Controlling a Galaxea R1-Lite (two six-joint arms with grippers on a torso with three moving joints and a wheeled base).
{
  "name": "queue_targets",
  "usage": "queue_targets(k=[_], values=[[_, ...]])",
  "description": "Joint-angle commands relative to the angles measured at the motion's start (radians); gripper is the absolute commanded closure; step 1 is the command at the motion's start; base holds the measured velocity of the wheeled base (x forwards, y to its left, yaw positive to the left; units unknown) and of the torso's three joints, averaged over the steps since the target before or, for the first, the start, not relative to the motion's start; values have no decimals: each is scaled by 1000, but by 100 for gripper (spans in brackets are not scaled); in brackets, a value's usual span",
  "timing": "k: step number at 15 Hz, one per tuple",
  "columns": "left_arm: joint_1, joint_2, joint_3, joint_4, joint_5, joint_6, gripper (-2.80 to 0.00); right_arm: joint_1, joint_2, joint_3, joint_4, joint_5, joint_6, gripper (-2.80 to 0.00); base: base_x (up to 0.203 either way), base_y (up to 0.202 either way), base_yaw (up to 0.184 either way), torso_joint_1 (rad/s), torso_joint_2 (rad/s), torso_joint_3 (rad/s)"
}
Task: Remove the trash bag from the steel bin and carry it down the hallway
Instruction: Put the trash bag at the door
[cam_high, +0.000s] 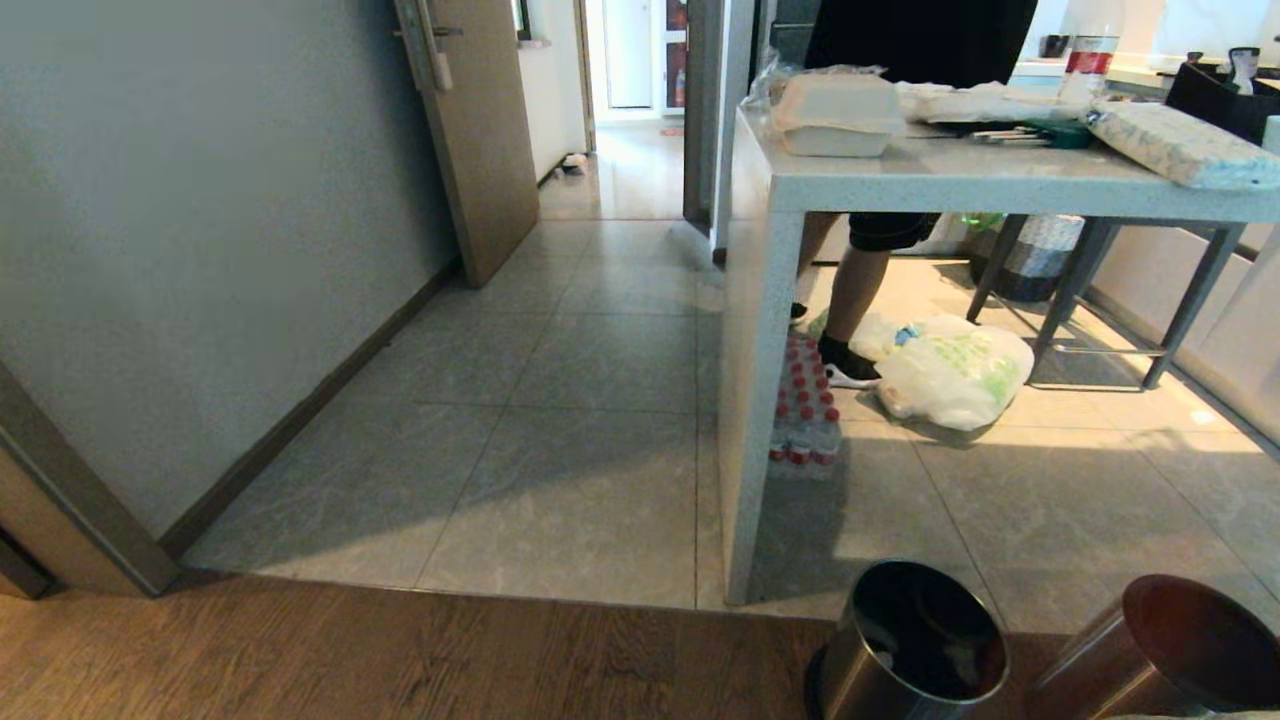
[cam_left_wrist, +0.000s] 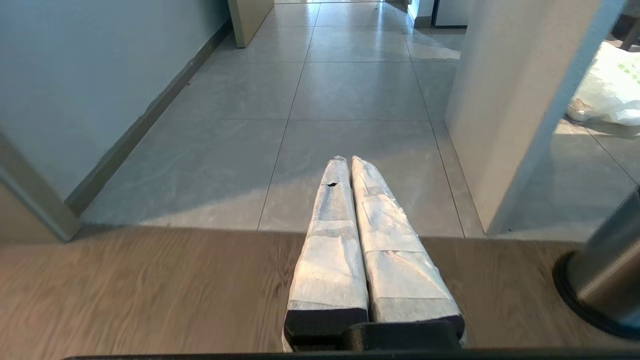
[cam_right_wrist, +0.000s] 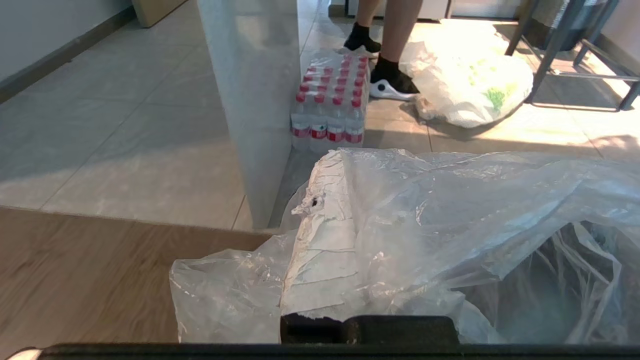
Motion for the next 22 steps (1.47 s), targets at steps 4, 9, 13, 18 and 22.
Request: queue_targets(k=[4, 9, 13, 18, 22], values=[[0, 0, 0, 0, 0, -1, 0, 0, 1, 2, 0, 1, 0, 0, 120, 0, 2, 3, 1, 0], [0, 0, 0, -1, 0, 2, 0, 0, 1, 2, 0, 1, 0, 0, 0, 0, 0, 0, 0, 0], [0, 0, 0, -1, 0, 1, 0, 0, 2, 2, 0, 1, 0, 0, 0, 0, 0, 0, 0, 0], [0, 0, 0, -1, 1, 0, 0, 0, 1, 2, 0, 1, 0, 0, 1, 167, -2, 1, 3, 1], [0, 0, 0, -1, 1, -3, 0, 0, 2, 2, 0, 1, 0, 0, 0, 194, 0, 3, 2, 0]])
